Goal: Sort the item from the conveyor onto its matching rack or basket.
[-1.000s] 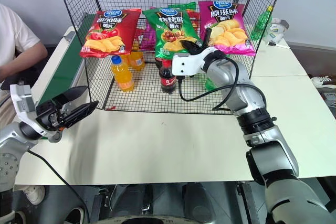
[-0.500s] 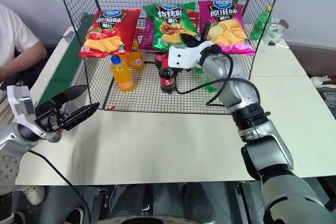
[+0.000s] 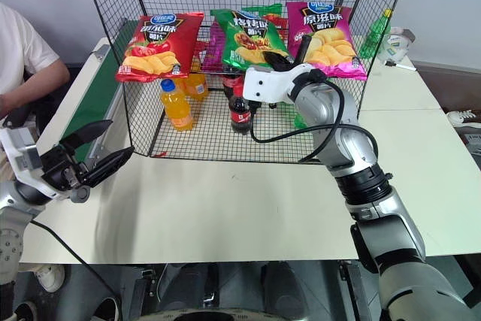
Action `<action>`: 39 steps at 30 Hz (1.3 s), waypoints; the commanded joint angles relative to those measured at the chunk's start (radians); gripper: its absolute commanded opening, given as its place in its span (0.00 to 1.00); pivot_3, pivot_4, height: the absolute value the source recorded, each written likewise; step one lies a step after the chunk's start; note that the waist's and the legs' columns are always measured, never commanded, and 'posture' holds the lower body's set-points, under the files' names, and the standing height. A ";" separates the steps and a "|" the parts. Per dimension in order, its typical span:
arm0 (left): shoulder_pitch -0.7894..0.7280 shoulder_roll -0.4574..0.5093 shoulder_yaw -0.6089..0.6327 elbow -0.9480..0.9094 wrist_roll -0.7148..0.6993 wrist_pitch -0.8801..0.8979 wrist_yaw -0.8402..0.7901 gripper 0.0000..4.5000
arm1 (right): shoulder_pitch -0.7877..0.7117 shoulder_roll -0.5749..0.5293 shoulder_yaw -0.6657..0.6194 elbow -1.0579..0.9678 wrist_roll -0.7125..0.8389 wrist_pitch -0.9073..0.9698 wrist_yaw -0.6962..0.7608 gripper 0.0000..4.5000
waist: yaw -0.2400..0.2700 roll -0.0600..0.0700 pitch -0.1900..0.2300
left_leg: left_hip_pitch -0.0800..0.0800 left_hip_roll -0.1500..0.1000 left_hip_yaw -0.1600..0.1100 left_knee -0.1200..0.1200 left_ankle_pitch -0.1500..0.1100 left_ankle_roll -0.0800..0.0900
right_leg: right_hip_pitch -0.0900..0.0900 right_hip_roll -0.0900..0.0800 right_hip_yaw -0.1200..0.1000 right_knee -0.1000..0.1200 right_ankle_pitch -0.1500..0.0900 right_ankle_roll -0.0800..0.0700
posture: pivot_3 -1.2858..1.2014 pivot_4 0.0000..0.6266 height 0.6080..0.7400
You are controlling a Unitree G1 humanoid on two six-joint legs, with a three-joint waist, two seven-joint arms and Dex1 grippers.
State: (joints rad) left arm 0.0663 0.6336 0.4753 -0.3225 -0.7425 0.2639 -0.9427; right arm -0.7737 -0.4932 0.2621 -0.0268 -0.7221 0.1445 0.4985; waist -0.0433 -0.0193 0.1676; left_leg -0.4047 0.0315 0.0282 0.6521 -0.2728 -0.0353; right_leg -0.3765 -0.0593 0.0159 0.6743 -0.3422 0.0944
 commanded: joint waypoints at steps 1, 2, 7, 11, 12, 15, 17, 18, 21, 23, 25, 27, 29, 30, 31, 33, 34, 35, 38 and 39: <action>-0.014 0.004 -0.007 -0.002 0.007 -0.021 -0.004 0.99 | -0.007 0.003 -0.010 -0.017 0.001 0.013 -0.013 0.00 | -0.001 0.000 0.000 | 0.000 0.000 0.000 0.000 0.000 0.000 | 0.000 0.000 0.000 0.000 0.000 0.000 | 0.52 0.24 0.99; -0.015 0.003 -0.010 0.000 0.008 -0.022 -0.005 0.99 | -0.015 0.011 -0.005 0.000 0.000 0.015 -0.022 0.00 | -0.002 0.000 0.000 | 0.000 0.000 0.000 0.000 0.000 0.000 | 0.000 0.000 0.000 0.000 0.000 0.000 | 0.52 0.24 0.99; -0.008 0.001 -0.018 -0.004 0.009 -0.027 -0.004 0.99 | -0.040 0.033 -0.001 0.064 0.017 0.010 -0.048 0.00 | -0.001 0.000 0.000 | 0.000 0.000 0.000 0.000 0.000 0.000 | -0.001 0.001 0.000 0.002 0.000 0.000 | 0.52 0.24 0.99; 0.005 -0.003 -0.014 -0.011 0.008 -0.029 -0.001 0.99 | -0.066 0.059 -0.004 0.103 0.046 0.004 -0.060 0.00 | -0.002 0.000 0.000 | 0.000 0.000 0.000 0.000 0.000 0.000 | -0.001 0.001 0.000 0.002 0.000 0.000 | 0.52 0.24 0.99; 0.008 -0.004 -0.014 -0.013 0.007 -0.028 0.000 0.99 | -0.074 0.066 -0.005 0.109 0.055 0.003 -0.061 0.00 | -0.002 0.000 0.000 | 0.000 0.000 0.000 0.000 0.000 0.000 | -0.001 0.001 0.000 0.002 0.000 0.000 | 0.52 0.24 0.99; 0.019 -0.010 -0.014 -0.020 0.006 -0.028 0.004 1.00 | -0.102 0.079 -0.016 0.136 0.084 -0.010 -0.074 0.19 | -0.003 0.000 0.000 | 0.000 0.000 0.000 0.000 0.000 0.000 | -0.002 0.001 0.001 0.003 0.000 0.000 | 0.52 0.24 0.99; 0.023 -0.012 -0.016 -0.021 0.007 -0.030 0.005 1.00 | -0.120 0.091 -0.026 0.145 0.110 -0.010 -0.079 0.41 | -0.003 0.000 0.000 | 0.000 0.000 0.000 0.000 0.000 0.000 | -0.002 0.001 0.001 0.003 0.000 0.000 | 0.52 0.24 0.99; 0.024 -0.013 -0.018 -0.020 0.009 -0.032 0.005 1.00 | -0.126 0.095 -0.025 0.144 0.117 -0.007 -0.078 0.53 | -0.002 0.000 0.000 | 0.000 0.000 0.000 0.000 0.000 0.000 | -0.002 0.001 0.001 0.003 0.000 0.000 | 0.52 0.24 0.99; 0.022 -0.016 -0.024 -0.016 0.015 -0.036 0.005 1.00 | -0.137 0.094 -0.015 0.134 0.130 -0.020 -0.078 0.86 | -0.002 0.000 0.000 | 0.000 0.000 0.000 0.000 0.000 0.000 | -0.002 0.001 0.001 0.004 0.000 0.000 | 0.52 0.24 0.99; 0.019 -0.017 -0.027 -0.013 0.017 -0.038 0.004 1.00 | -0.139 0.091 -0.012 0.126 0.140 -0.042 -0.082 0.86 | -0.002 0.000 0.000 | 0.000 0.000 0.000 0.000 0.000 0.000 | -0.002 0.000 0.001 0.004 0.000 0.000 | 0.52 0.24 0.99; 0.017 -0.016 -0.029 -0.008 0.021 -0.041 0.002 1.00 | -0.135 0.087 -0.011 0.114 0.143 -0.047 -0.078 0.86 | -0.002 0.000 0.000 | 0.000 0.000 0.000 0.000 0.000 0.000 | -0.002 0.000 0.001 0.004 0.000 0.000 | 0.52 0.24 0.99; 0.013 -0.015 -0.031 -0.005 0.022 -0.041 0.001 1.00 | -0.119 0.087 -0.009 0.084 0.175 -0.083 -0.059 0.86 | -0.002 0.000 0.000 | 0.000 0.000 0.000 0.000 0.000 0.000 | -0.002 0.000 0.001 0.004 0.000 0.000 | 0.52 0.24 0.99; 0.009 -0.015 -0.033 0.003 0.025 -0.043 -0.002 1.00 | -0.099 0.098 -0.020 0.045 0.223 -0.111 -0.051 0.86 | -0.002 0.000 0.000 | 0.000 0.000 0.000 0.000 0.000 0.000 | -0.002 0.000 0.001 0.004 0.000 0.000 | 0.52 0.24 0.99; 0.008 -0.015 -0.034 0.005 0.027 -0.044 -0.004 1.00 | -0.093 0.104 -0.025 0.033 0.246 -0.127 -0.048 0.86 | -0.002 0.000 0.000 | -0.001 0.000 0.000 0.000 0.000 0.000 | -0.003 0.000 0.001 0.004 0.000 0.000 | 0.52 0.24 0.99; 0.008 -0.015 -0.033 0.006 0.027 -0.044 -0.005 1.00 | -0.090 0.105 -0.027 0.027 0.260 -0.137 -0.048 0.86 | -0.003 0.000 0.000 | -0.001 0.000 0.000 0.000 0.000 0.000 | -0.003 0.000 0.001 0.004 0.000 0.000 | 0.52 0.24 0.99; 0.006 -0.019 -0.042 0.005 0.033 -0.046 -0.005 1.00 | -0.064 0.137 -0.052 -0.018 0.379 -0.163 -0.011 0.86 | -0.003 0.000 0.000 | -0.001 0.000 0.000 0.000 0.000 0.000 | -0.003 0.000 0.001 0.005 0.000 0.000 | 0.52 0.24 0.99; 0.005 -0.020 -0.045 0.005 0.033 -0.046 -0.005 1.00 | -0.051 0.141 -0.061 -0.040 0.409 -0.177 -0.006 0.86 | -0.002 0.000 0.000 | -0.001 0.000 0.000 0.001 0.000 0.000 | -0.003 0.000 0.001 0.005 0.000 0.000 | 0.52 0.24 0.99; 0.004 -0.021 -0.048 0.006 0.035 -0.046 -0.005 1.00 | -0.030 0.152 -0.069 -0.076 0.488 -0.216 0.025 0.86 | -0.002 0.000 0.000 | -0.001 0.000 0.000 0.001 0.000 0.000 | -0.003 0.000 0.001 0.006 0.000 0.000 | 0.52 0.24 0.99; 0.003 -0.018 -0.055 0.007 0.040 -0.048 -0.007 1.00 | 0.030 0.221 -0.136 -0.182 0.721 -0.176 0.064 0.86 | -0.001 0.000 0.000 | -0.001 0.000 0.000 0.001 0.000 0.000 | -0.003 0.000 0.001 0.006 0.000 0.000 | 0.52 0.24 0.99; 0.003 -0.016 -0.056 0.008 0.040 -0.047 -0.007 1.00 | 0.056 0.223 -0.155 -0.214 0.791 -0.139 0.091 0.86 | -0.001 0.000 0.000 | -0.001 0.000 0.000 0.001 0.000 0.000 | -0.003 0.000 0.001 0.006 0.000 0.000 | 0.52 0.24 0.99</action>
State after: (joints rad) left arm 0.0717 0.6110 0.4097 -0.3039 -0.7042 0.2328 -0.9465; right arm -0.7243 -0.2704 0.1738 -0.1568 -0.0602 -0.0275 0.5648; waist -0.0444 -0.0194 0.1675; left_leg -0.4059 0.0319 0.0283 0.6528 -0.2726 -0.0356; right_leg -0.3798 -0.0591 0.0166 0.6802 -0.3422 0.0943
